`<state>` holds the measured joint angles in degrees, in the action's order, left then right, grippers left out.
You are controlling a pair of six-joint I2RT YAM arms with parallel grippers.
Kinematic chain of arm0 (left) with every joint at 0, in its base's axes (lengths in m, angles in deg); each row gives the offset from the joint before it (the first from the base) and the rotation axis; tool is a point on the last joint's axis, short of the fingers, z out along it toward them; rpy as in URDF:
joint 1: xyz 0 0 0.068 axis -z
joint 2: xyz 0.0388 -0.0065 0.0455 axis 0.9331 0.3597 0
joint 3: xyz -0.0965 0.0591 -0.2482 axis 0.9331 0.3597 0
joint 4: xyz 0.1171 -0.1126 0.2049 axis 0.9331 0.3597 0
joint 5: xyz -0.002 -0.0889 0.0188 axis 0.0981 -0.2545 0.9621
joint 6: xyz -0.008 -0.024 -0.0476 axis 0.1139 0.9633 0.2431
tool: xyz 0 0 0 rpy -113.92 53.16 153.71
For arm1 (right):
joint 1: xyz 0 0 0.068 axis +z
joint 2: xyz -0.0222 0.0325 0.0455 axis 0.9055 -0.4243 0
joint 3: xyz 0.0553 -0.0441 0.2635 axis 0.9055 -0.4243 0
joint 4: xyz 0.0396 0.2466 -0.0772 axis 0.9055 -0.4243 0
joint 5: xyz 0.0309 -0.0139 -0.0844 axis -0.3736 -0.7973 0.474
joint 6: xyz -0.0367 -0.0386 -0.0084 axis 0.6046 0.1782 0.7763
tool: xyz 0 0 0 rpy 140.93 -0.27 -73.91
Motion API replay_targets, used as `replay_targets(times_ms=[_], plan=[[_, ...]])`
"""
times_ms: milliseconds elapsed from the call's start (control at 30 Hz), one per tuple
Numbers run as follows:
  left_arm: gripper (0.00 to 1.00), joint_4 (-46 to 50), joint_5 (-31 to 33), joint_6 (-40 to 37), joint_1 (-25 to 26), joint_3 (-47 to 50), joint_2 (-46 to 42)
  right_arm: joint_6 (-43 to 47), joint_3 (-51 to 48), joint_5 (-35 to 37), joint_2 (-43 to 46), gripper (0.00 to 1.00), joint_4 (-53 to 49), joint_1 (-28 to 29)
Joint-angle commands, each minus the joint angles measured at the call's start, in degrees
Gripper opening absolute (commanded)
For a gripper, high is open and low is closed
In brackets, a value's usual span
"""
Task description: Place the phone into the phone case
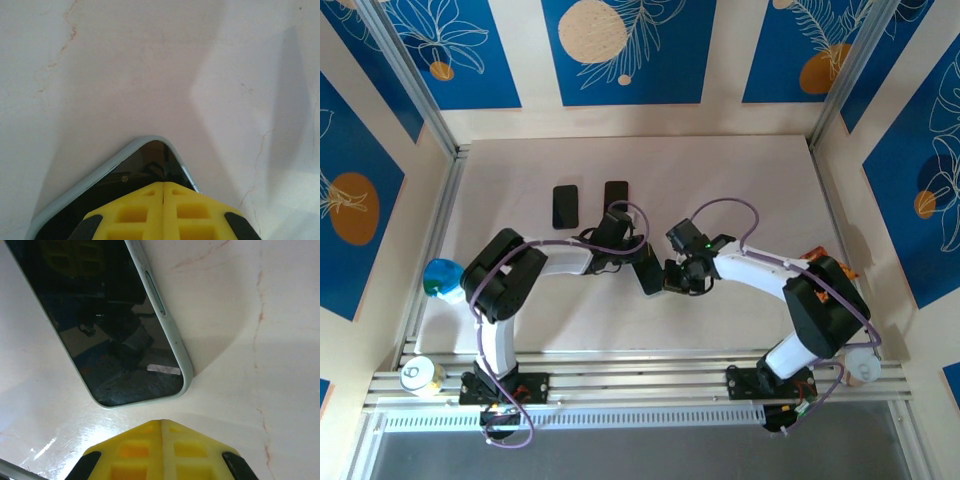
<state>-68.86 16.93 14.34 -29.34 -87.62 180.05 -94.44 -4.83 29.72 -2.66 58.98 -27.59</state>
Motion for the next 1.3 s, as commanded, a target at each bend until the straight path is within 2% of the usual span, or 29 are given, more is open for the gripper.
replay_targets(times_ms=[0,200,333,567,800,1033,1267], plan=[[0.0,5.9,-0.1,-0.4,0.3,0.8,-3.8,-0.1,-0.7,0.2,-0.6,0.0,2.7,1.4],[0.0,6.3,-2.3,4.3,-4.1,5.6,-11.3,-1.2,-1.8,-0.8,-1.3,0.0,9.0,3.4],[0.0,7.7,-2.4,4.4,-7.0,9.4,-16.3,-0.2,-0.7,-1.6,-3.7,0.0,10.5,3.4],[0.0,11.8,-1.0,3.1,-10.0,13.6,-24.0,-1.0,-0.3,-4.4,-9.2,0.0,15.2,1.6],[0.0,14.7,0.2,2.1,-12.3,16.2,-29.0,-7.4,-1.3,-7.0,-13.5,0.0,22.6,-2.6],[0.0,16.5,0.5,1.5,-14.5,17.8,-32.3,-15.8,-4.2,-3.1,-13.0,0.0,25.5,-5.9],[0.0,17.2,0.6,0.8,-15.6,18.0,-33.2,-18.6,-6.6,-0.8,-10.6,0.0,25.7,-8.5]])
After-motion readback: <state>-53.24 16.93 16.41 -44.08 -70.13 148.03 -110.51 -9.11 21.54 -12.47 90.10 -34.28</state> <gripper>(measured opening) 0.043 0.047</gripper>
